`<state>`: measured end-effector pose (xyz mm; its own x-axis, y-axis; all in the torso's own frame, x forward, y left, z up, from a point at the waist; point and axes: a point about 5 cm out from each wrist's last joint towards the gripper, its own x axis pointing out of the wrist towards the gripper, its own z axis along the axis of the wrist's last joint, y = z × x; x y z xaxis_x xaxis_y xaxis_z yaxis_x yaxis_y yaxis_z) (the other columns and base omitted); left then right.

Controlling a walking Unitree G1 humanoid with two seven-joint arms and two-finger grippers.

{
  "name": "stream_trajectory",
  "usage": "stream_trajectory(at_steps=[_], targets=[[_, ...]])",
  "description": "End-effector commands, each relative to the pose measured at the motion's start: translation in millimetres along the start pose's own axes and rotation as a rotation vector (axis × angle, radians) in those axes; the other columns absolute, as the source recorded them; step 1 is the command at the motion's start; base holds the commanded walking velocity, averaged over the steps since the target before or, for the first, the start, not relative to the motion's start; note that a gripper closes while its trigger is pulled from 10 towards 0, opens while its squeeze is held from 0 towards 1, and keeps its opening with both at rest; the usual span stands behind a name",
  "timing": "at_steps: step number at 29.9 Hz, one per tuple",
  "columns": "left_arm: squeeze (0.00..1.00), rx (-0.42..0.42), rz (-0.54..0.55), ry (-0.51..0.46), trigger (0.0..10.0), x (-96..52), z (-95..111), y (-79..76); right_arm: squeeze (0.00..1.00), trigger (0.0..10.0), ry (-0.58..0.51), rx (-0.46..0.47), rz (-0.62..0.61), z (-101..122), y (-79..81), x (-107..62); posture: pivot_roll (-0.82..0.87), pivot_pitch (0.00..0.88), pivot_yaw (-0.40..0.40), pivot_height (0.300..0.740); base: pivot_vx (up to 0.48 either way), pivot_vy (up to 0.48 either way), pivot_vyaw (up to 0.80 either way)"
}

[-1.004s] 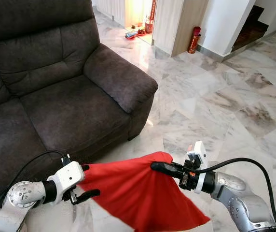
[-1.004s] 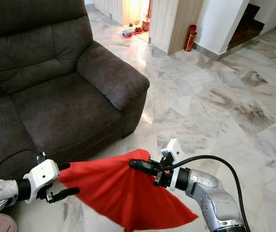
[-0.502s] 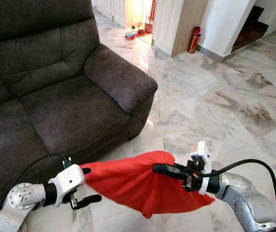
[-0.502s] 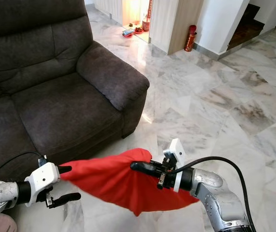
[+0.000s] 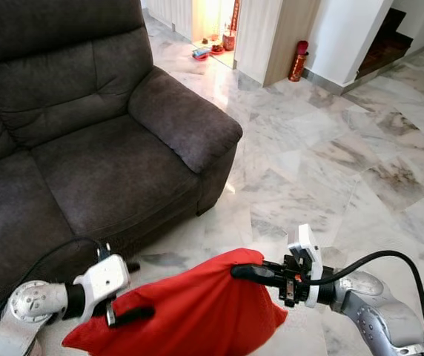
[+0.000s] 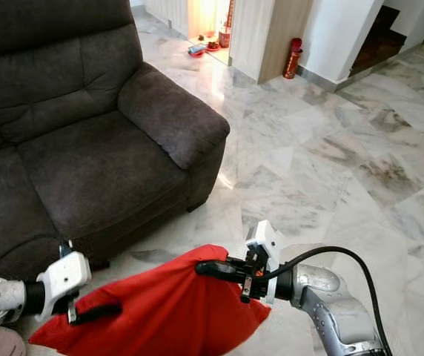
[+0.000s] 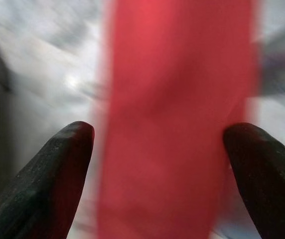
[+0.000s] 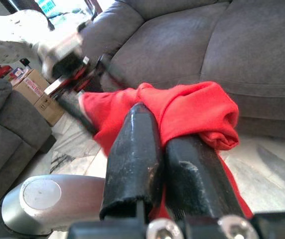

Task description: Move the pillow to the sofa from floor

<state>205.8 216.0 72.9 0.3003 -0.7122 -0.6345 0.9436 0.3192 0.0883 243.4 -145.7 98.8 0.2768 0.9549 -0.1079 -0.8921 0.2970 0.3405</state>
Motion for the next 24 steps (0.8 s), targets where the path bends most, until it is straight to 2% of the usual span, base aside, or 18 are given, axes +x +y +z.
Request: stream_trajectory(at_steps=[1,4,7,10,12,13,15,16,21,24], targets=[[0.0,-0.065,-0.121,0.063,10.0,-1.0,-11,-16.3,0.0,10.0,-0.085,-0.093,0.035,24,3.2,3.0,0.05,0.068,-0.054,0.74,0.0,0.0,0.0],[0.0,-0.116,-0.186,0.095,10.0,-1.7,-18,-26.8,0.0,10.0,-0.09,-0.093,0.038,25,3.6,4.1,0.05,0.068,-0.055,0.74,0.0,0.0,0.0],[0.0,-0.112,-0.191,0.098,10.0,-0.4,-20,-29.3,0.0,10.0,-0.093,-0.093,0.04,25,4.0,4.5,0.05,0.069,-0.054,0.74,0.0,0.0,0.0],[0.0,-0.096,-0.144,0.102,10.0,2.6,-23,-24.7,0.0,10.0,-0.104,-0.096,0.052,28,5.6,4.7,0.05,0.07,-0.055,0.74,0.0,0.0,0.0],[0.0,-0.06,-0.048,0.09,10.0,7.5,-24,-13.1,0.0,10.0,-0.111,-0.103,0.067,31,7.6,5.2,0.05,0.068,-0.057,0.74,0.0,0.0,0.0],[0.0,-0.015,-0.002,0.094,10.0,10.7,-24,-7.4,0.0,10.0,-0.112,-0.107,0.068,32,7.7,5.1,0.05,0.067,-0.057,0.74,0.0,0.0,0.0],[0.0,-0.002,0.007,0.097,10.0,11.5,-25,-6.4,0.0,10.0,-0.112,-0.107,0.068,32,7.5,5.0,0.05,0.067,-0.057,0.74,0.0,0.0,0.0],[0.0,0.057,0.068,0.094,10.0,14.1,-22,-0.1,0.0,10.0,-0.113,-0.11,0.069,33,7.8,4.6,0.05,0.067,-0.056,0.74,0.0,0.0,0.0],[0.0,0.033,0.103,0.056,10.0,18.5,-19,2.7,0.0,10.0,-0.113,-0.112,0.071,34,8.4,4.6,0.04,0.069,-0.059,0.74,0.0,0.0,0.0],[0.0,0.024,0.087,0.046,10.0,22.9,-19,-0.8,0.0,10.0,-0.116,-0.112,0.071,35,8.4,4.9,0.04,0.068,-0.06,0.74,0.0,0.0,0.0]])
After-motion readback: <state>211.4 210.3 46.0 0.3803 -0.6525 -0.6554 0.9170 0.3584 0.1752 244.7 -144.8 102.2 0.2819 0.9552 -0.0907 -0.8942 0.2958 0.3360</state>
